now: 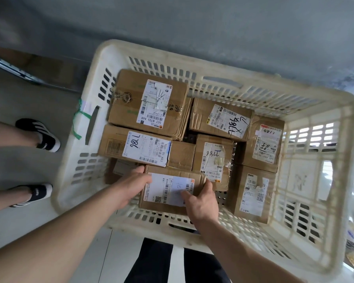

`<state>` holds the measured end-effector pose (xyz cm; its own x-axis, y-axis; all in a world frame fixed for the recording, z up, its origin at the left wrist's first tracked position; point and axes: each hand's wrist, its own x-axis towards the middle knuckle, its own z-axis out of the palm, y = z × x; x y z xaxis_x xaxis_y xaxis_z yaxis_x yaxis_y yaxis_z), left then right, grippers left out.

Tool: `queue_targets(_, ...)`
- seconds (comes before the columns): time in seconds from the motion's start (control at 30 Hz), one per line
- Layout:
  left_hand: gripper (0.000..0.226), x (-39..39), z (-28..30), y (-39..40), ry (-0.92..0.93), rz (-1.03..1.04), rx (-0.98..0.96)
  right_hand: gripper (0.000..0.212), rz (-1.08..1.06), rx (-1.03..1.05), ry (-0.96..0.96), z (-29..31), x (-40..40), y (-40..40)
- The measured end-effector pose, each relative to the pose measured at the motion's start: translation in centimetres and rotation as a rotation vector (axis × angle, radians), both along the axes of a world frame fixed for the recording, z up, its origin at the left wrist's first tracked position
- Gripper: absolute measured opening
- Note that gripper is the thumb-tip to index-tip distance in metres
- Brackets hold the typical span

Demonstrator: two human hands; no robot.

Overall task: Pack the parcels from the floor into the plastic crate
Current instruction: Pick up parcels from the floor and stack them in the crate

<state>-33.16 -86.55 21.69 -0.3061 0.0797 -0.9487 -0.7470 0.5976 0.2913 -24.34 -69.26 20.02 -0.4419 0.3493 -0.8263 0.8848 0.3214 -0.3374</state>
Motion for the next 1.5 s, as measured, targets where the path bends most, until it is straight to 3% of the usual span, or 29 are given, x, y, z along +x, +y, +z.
queue_targets(0.17, 0.042, 1.7, -0.1, -0.8, 0.076, -0.121, -0.062, 0.094, 0.043, 0.036, 0.026, 0.4, -0.2, 0.0)
queue_targets(0.3, 0.025, 2.4, -0.1, -1.0, 0.183, -0.228, -0.156, 0.101, 0.049, 0.040, 0.016, 0.9, -0.3, 0.0)
queue_targets(0.4, 0.027, 2.6, -0.4, -1.1, 0.252, -0.284, -0.182, 0.090, 0.041, 0.054, 0.020, 0.9, -0.3, -0.2)
queue_targets(0.73, 0.039, 2.7, -1.0, -2.1, 0.327, -0.178, -0.107, 0.058, -0.016, -0.018, 0.080, 0.8, 0.3, -1.0)
queue_targets(0.97, 0.022, 2.6, -1.3, -2.3, 0.359, -0.072, -0.252, 0.055, 0.076, -0.087, 0.075, 0.5, 0.1, -1.5)
queue_targets(1.13, 0.018, 2.5, -0.8, -2.3, 0.315, -0.131, -0.320, 0.049, 0.084, -0.090, 0.065, 0.0, 0.1, -1.5)
queue_targets(1.2, 0.029, 2.6, -0.1, -2.4, 0.330, -0.274, -0.320, 0.050, 0.074, -0.088, 0.049, -0.2, -0.1, -1.7)
queue_targets(1.37, 0.095, 4.5, 2.0, -2.8, 0.395, -0.628, -0.387, 0.046, 0.020, -0.046, 0.016, -0.8, -0.3, -2.9)
queue_targets(1.5, 0.100, 5.0, 2.1, -2.1, 0.477, -0.642, -0.482, 0.047, 0.018, -0.047, 0.025, -0.6, -0.7, -4.4)
